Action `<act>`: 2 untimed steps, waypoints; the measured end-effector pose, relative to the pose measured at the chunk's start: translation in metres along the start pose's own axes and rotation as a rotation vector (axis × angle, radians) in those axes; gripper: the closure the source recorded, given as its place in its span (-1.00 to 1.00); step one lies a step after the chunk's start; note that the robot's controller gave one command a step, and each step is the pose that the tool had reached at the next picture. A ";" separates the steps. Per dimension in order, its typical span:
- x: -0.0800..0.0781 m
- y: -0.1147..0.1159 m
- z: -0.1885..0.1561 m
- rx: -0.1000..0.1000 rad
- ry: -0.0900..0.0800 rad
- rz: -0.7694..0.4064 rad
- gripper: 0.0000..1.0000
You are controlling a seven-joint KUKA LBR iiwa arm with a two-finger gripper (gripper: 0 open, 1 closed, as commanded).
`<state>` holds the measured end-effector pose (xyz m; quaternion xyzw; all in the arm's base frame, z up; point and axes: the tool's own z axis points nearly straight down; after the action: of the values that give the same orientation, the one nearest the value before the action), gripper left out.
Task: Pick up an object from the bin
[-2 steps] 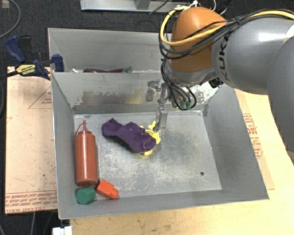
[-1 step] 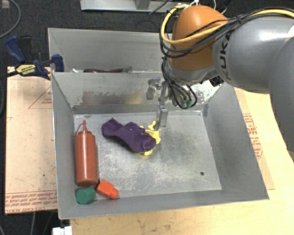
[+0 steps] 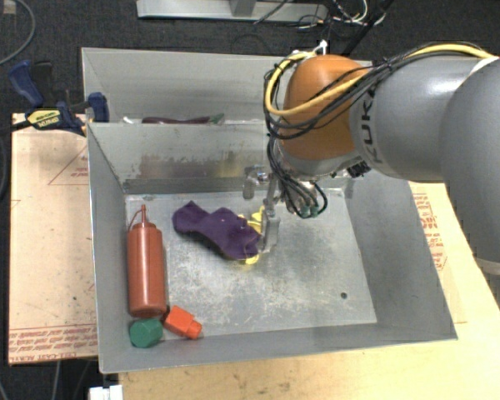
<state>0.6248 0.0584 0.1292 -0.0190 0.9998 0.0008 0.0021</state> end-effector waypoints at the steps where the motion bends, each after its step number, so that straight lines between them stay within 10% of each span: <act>1: 0.000 0.016 0.051 -0.001 0.000 -0.008 -1.00; 2: 0.000 0.042 0.056 -0.002 -0.009 -0.149 1.00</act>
Offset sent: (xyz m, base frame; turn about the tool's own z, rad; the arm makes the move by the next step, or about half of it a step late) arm -0.0038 0.0407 -0.0583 -0.1509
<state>0.6236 0.1002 0.0737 -0.0932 0.9956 0.0019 0.0065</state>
